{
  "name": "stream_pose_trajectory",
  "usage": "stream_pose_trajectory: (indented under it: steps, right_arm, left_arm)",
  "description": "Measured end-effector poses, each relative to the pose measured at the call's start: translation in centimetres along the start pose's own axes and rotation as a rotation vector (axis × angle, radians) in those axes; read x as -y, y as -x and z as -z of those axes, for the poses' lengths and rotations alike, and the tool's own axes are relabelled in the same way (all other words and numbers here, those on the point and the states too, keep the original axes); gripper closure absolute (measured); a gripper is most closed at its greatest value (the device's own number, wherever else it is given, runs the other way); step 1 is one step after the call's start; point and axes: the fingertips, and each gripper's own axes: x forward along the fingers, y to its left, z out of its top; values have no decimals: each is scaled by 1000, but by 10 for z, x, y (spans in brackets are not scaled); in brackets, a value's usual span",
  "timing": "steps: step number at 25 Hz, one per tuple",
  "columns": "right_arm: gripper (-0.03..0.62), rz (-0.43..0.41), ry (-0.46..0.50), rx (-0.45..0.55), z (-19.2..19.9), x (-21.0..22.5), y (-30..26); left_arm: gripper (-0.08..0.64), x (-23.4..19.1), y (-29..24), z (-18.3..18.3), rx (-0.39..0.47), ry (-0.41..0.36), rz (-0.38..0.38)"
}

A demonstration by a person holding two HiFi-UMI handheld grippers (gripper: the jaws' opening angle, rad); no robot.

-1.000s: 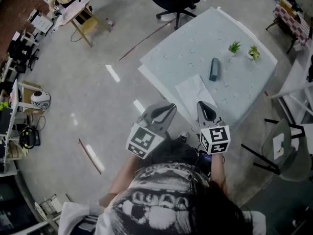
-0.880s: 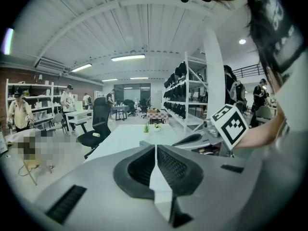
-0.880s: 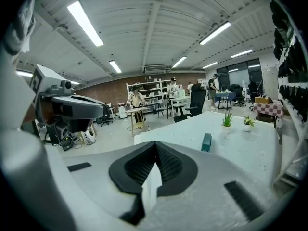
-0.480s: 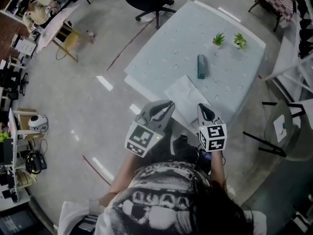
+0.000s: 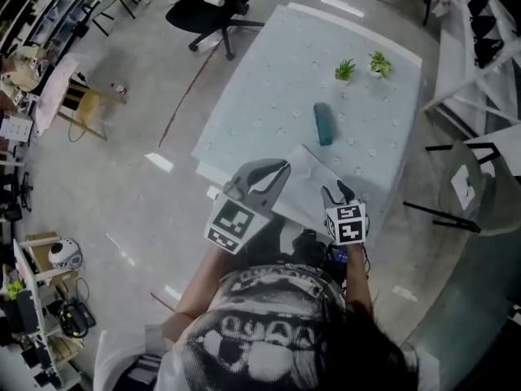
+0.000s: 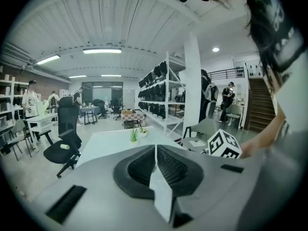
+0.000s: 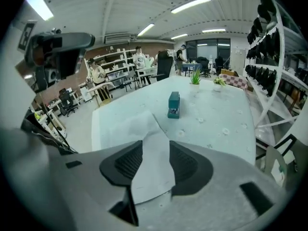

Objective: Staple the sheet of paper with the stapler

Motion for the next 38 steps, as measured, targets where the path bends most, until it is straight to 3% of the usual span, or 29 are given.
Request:
stream_pose_trajectory:
  steps: [7, 11, 16, 25, 28, 30, 31, 38]
  right_arm:
    - [411, 58, -24, -154, 29, -7, -38]
    - [399, 77, -3, -164, 30, -2, -45]
    - [396, 30, 64, -172, 25, -4, -47]
    - [410, -51, 169, -191, 23, -5, -52]
    - [416, -40, 194, -184, 20, -1, -52]
    - [531, 1, 245, -171, 14, 7, -53]
    - [549, 11, 273, -168, 11, 9, -53]
    - [545, -8, 415, -167, 2, 13, -57]
  left_arm:
    - [549, -32, -19, 4, 1, -19, 109]
    - [550, -45, -25, 4, 10, -24, 148]
    - [551, -59, -29, 5, 19, -15, 171]
    - [551, -77, -28, 11, 23, 10, 151]
    - [551, -79, -27, 12, 23, 14, 139]
    - [551, -80, -27, 11, 23, 14, 134]
    - [551, -80, -27, 11, 23, 14, 134]
    - [551, -81, -22, 9, 23, 12, 122]
